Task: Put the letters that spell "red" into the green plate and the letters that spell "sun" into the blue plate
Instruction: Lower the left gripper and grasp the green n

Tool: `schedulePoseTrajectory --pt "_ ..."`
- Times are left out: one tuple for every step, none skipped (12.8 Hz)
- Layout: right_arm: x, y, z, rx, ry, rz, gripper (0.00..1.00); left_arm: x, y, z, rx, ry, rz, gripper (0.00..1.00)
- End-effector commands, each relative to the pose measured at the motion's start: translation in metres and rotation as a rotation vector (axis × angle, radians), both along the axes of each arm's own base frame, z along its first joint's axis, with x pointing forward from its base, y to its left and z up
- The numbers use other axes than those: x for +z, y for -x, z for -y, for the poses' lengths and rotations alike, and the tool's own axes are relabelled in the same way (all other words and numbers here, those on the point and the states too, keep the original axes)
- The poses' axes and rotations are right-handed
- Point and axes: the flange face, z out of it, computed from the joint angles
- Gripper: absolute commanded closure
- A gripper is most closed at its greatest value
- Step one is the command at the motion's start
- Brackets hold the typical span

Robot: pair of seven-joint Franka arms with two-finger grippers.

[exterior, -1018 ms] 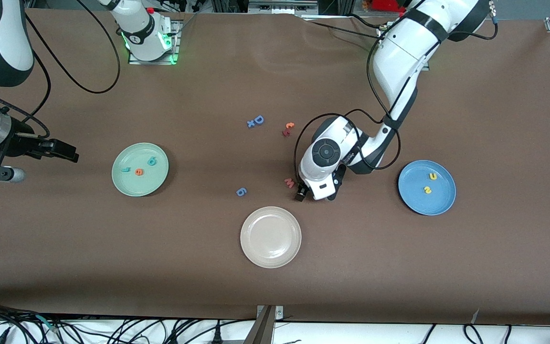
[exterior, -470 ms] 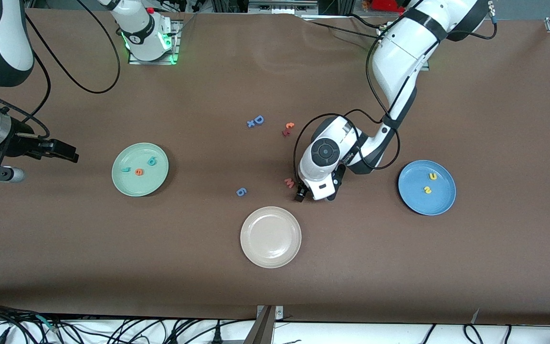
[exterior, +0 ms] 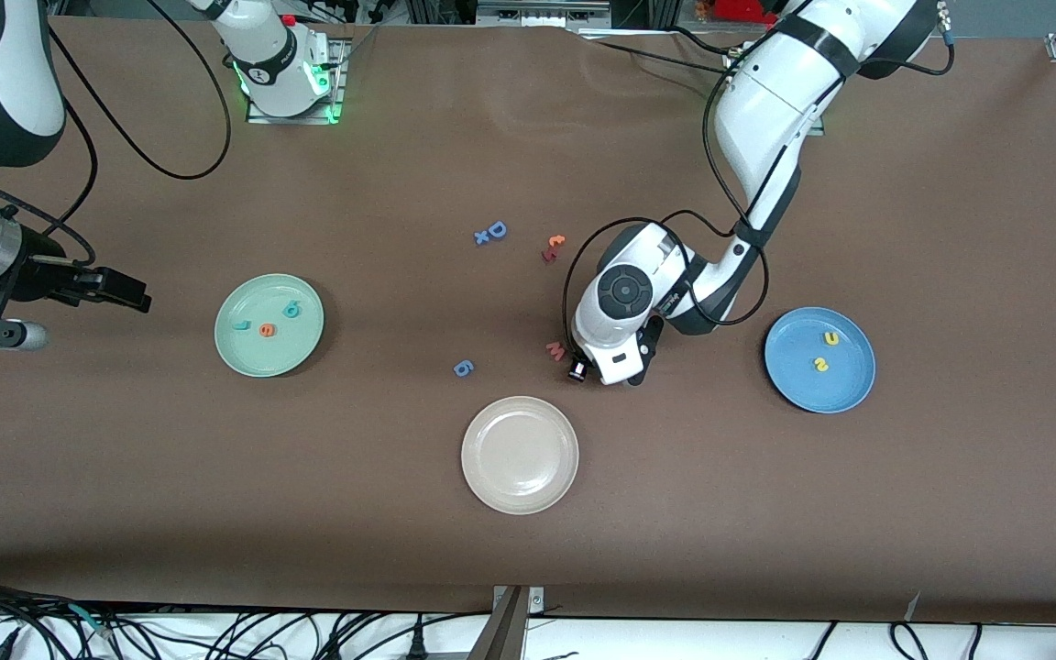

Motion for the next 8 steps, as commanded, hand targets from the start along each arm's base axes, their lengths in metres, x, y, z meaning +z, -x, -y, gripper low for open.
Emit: schedulePoseTrajectory --pt "-0.0013 0.0017 0.0012 -0.001 0.007 0.006 0.00 0.0027 -0.0029 0.0048 0.010 0.002 0.000 0.48" --pt "-0.0013 0.0017 0.0012 -0.001 0.007 0.006 0.00 0.0053 -0.0047 0.0054 0.010 0.004 0.006 0.51" --pt "-0.0013 0.0017 0.0012 -0.001 0.007 0.006 0.00 0.0052 -0.0052 0.0047 0.011 0.003 0.006 0.51" --pt "-0.0013 0.0017 0.0013 -0.001 0.008 0.006 0.01 0.0053 -0.0041 0.0063 0.009 0.004 0.006 0.52" --pt "-0.0011 0.0014 0.0014 0.000 0.010 0.010 0.00 0.0052 -0.0046 0.0056 0.010 0.003 0.006 0.53" --pt "-0.0020 0.0011 0.0014 0.000 0.010 0.008 0.00 0.0053 -0.0041 0.0063 0.009 0.004 0.006 0.58" --pt "-0.0020 0.0011 0.0014 0.000 0.010 0.008 0.00 0.0052 -0.0046 0.0056 0.009 0.002 0.007 0.60" --pt "-0.0020 0.0011 0.0014 0.000 0.010 0.008 0.00 0.0053 -0.0041 0.0063 0.006 0.003 0.007 0.62"
